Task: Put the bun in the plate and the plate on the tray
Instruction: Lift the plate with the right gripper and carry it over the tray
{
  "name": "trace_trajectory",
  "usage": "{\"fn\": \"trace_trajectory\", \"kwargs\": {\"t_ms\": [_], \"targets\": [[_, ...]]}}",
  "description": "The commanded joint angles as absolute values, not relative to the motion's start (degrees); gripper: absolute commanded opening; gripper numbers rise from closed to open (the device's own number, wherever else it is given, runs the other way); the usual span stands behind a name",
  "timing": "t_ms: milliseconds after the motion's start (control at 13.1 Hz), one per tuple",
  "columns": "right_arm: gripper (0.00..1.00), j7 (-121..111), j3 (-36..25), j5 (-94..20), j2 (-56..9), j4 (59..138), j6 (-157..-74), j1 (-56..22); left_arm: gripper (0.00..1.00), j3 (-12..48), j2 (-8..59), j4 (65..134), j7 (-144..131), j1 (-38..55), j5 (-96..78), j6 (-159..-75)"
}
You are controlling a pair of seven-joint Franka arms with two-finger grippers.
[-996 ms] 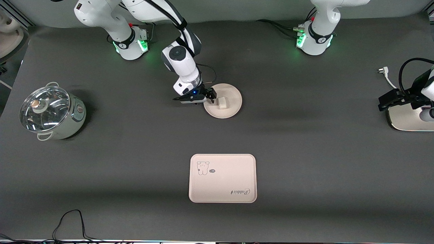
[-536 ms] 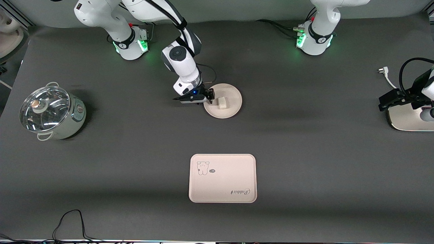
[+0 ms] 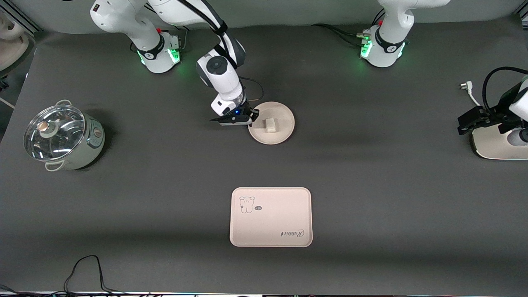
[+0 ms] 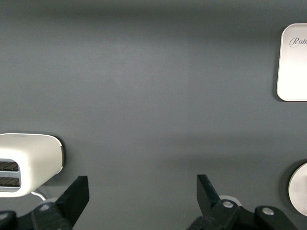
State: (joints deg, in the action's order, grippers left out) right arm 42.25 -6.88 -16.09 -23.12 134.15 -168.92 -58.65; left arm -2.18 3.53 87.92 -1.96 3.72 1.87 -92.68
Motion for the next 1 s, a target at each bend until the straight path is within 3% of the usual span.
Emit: {"fn": "trace_trajectory", "kwargs": {"t_ms": [0,306,919], "targets": [[0.0,41.9,-7.0,-17.7,-21.8,134.2,-167.3,-58.8,1.0,-2.5,2.8,87.6,-1.5,4.2,2.8,-92.1],[0.0,41.8,-7.0,-17.7,-21.4,134.1,-167.3,-58.7,1.0,-2.4,2.8,87.6,-1.6,4.3,2.8,-92.1],[0.0,35.7,-7.1,-18.5,-8.7,134.0,-159.4,-54.8,1.0,-2.5,2.9,87.6,-1.7,4.0,2.8,-92.0]]}}
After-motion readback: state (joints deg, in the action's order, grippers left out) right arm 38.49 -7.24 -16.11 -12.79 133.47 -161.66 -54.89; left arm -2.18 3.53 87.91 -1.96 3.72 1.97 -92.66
